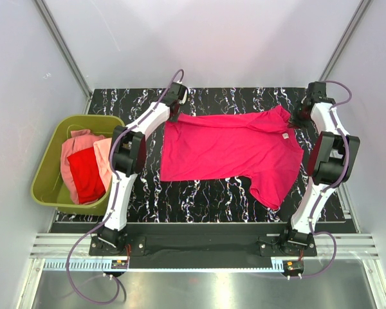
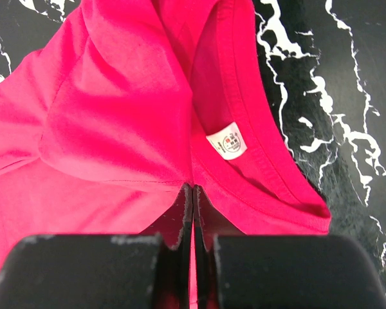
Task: Fold and stack the t-shirts
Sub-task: Fold the tshirt
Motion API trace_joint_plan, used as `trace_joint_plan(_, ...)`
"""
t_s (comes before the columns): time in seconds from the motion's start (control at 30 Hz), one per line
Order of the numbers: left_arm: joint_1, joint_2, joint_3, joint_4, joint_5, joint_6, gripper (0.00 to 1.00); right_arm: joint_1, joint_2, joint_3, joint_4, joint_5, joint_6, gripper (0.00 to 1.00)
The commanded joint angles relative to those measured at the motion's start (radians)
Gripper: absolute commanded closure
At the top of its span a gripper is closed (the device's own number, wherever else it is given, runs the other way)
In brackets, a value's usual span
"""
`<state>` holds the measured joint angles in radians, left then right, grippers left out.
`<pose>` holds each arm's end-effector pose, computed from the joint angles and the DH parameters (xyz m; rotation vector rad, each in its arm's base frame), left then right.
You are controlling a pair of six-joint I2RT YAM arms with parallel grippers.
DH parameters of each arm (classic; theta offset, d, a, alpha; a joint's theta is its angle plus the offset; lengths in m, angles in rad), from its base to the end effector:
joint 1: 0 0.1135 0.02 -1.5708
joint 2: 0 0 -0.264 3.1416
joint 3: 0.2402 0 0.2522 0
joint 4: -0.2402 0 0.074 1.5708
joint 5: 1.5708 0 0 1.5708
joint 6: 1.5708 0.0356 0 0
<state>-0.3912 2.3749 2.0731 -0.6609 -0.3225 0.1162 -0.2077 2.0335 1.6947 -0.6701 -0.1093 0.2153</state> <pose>0.4882 -0.1892 0.1927 0.5005 2.4353 0.2933 0.4383 -0.0884 0.2323 0.5012 2.5278 0.1438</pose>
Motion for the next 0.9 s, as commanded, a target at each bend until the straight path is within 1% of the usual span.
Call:
trace_joint_plan(0.0,-0.005,-0.043,0.051,-0.003,-0.039,0.033,0.88,0.002,-0.075,0.048,-0.019,0.023,0.01,1.0)
trace_joint_plan(0.07,-0.006,-0.045,0.044,-0.003,-0.039,0.033,0.87,0.002,-0.081,0.046,-0.019,0.017,0.012,1.0)
trace_joint_plan(0.1,-0.009,-0.043,0.041,-0.002,-0.041,0.036,0.91,0.002,-0.082,0.046,-0.019,0.013,0.013,1.0)
trace_joint_plan(0.13,-0.008,-0.042,0.038,-0.002,-0.041,0.037,0.97,0.002,-0.084,0.046,-0.019,0.01,0.015,1.0)
trace_joint_plan(0.17,-0.008,-0.042,0.033,0.0,-0.041,0.039,1.0,0.002,-0.084,0.046,-0.02,0.007,0.016,1.0)
trace_joint_plan(0.33,-0.011,-0.054,0.027,0.018,-0.065,0.053,1.0,0.001,-0.091,0.054,-0.029,0.025,0.018,1.0)
trace_joint_plan(0.47,-0.017,-0.095,0.012,0.063,-0.102,0.079,1.0,-0.005,-0.082,0.102,-0.083,0.059,0.041,1.0)
trace_joint_plan(0.6,-0.038,-0.131,-0.03,0.112,-0.145,0.155,1.0,-0.013,-0.096,0.106,-0.115,0.1,0.053,1.0)
trace_joint_plan(0.7,-0.061,-0.135,-0.059,0.122,-0.191,0.186,1.0,-0.021,-0.11,0.085,-0.125,0.106,0.058,1.0)
trace_joint_plan(0.87,-0.074,-0.158,-0.099,0.109,-0.165,0.184,1.0,-0.024,-0.136,0.059,-0.135,0.105,0.061,1.0)
